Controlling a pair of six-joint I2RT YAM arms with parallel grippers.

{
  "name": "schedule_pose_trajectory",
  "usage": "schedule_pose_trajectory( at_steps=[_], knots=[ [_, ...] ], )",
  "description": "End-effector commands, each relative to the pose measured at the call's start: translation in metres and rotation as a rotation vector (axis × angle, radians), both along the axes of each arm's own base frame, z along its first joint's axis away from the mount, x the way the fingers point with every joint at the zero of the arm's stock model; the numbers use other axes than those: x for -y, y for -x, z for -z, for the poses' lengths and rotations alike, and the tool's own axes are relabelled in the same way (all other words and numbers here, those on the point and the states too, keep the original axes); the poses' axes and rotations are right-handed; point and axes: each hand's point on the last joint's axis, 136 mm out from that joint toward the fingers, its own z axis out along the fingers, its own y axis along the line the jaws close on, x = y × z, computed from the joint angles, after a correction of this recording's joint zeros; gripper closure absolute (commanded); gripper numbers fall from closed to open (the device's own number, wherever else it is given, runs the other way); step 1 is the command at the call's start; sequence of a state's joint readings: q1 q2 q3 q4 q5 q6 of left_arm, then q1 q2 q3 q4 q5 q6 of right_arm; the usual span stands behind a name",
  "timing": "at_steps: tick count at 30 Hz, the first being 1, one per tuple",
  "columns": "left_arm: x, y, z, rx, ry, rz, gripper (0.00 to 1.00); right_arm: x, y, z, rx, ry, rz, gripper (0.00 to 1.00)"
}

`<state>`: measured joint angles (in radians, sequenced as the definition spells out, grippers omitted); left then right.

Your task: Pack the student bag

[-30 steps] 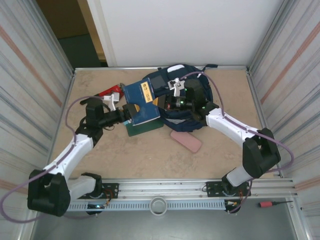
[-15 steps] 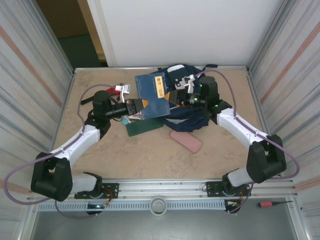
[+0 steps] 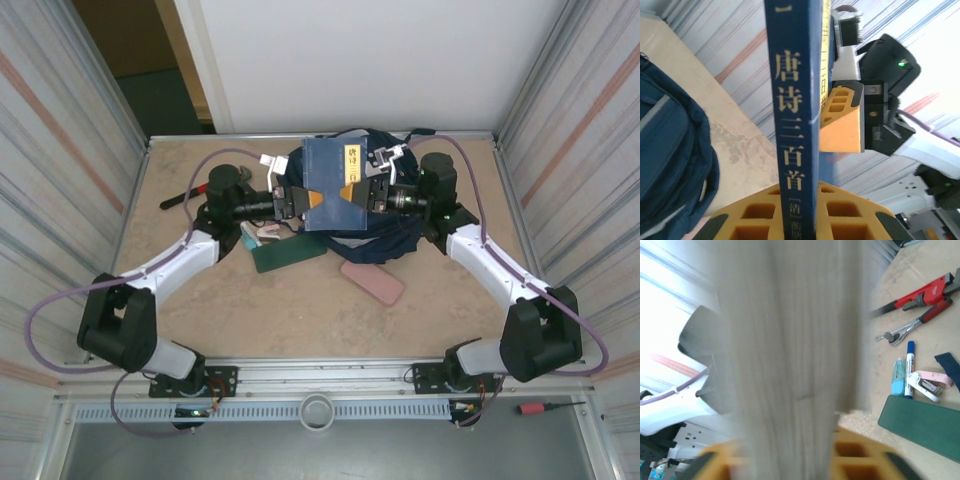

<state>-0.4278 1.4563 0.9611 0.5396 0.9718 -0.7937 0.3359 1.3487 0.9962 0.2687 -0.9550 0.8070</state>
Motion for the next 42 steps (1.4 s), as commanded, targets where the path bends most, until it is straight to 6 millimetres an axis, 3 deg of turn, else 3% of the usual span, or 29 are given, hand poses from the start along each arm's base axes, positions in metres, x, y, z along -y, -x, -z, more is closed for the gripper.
schedule_pose_trajectory(
  at_steps=[1, 3, 5, 8, 11, 15, 17, 20, 30, 33, 36, 42],
  knots=[
    [0.0, -0.015, 0.016, 0.034, -0.151, -0.076, 0.59, 0.035, -0.014, -0.016, 0.003, -0.022, 0.134, 1.0],
    [-0.004, -0.032, 0.044, 0.093, -0.351, -0.182, 0.45, 0.073, -0.033, -0.001, -0.099, 0.015, 0.282, 1.0],
    [0.003, -0.044, 0.067, 0.256, -0.571, -0.22, 0.39, 0.122, -0.046, 0.013, -0.173, 0.042, 0.45, 1.0],
    [0.019, -0.059, 0.097, 0.454, -0.819, -0.161, 0.35, 0.182, -0.048, 0.021, -0.202, 0.06, 0.657, 1.0],
    [0.036, -0.078, 0.116, 0.524, -0.969, -0.085, 0.33, 0.212, -0.04, 0.024, -0.18, 0.128, 0.775, 1.0],
    [0.069, -0.091, 0.132, 0.556, -1.032, 0.023, 0.29, 0.22, -0.031, 0.03, -0.158, 0.197, 0.805, 1.0],
    [0.09, -0.093, 0.138, 0.586, -1.048, 0.067, 0.22, 0.224, -0.029, 0.035, -0.16, 0.225, 0.822, 1.0],
    [0.113, -0.094, 0.164, 0.601, -1.098, 0.137, 0.16, 0.23, -0.026, 0.039, -0.162, 0.239, 0.838, 1.0],
    [0.132, -0.106, 0.222, 0.593, -1.239, 0.22, 0.12, 0.235, -0.018, 0.041, -0.151, 0.257, 0.853, 1.0],
    [0.131, -0.109, 0.231, 0.591, -1.262, 0.228, 0.21, 0.234, -0.016, 0.046, -0.172, 0.256, 0.849, 1.0],
    [0.138, -0.107, 0.226, 0.599, -1.227, 0.234, 0.43, 0.236, -0.008, 0.053, -0.185, 0.277, 0.872, 1.0],
    [0.153, -0.105, 0.169, 0.615, -1.058, 0.18, 0.9, 0.251, 0.009, 0.068, -0.229, 0.364, 0.963, 1.0]
  ],
)
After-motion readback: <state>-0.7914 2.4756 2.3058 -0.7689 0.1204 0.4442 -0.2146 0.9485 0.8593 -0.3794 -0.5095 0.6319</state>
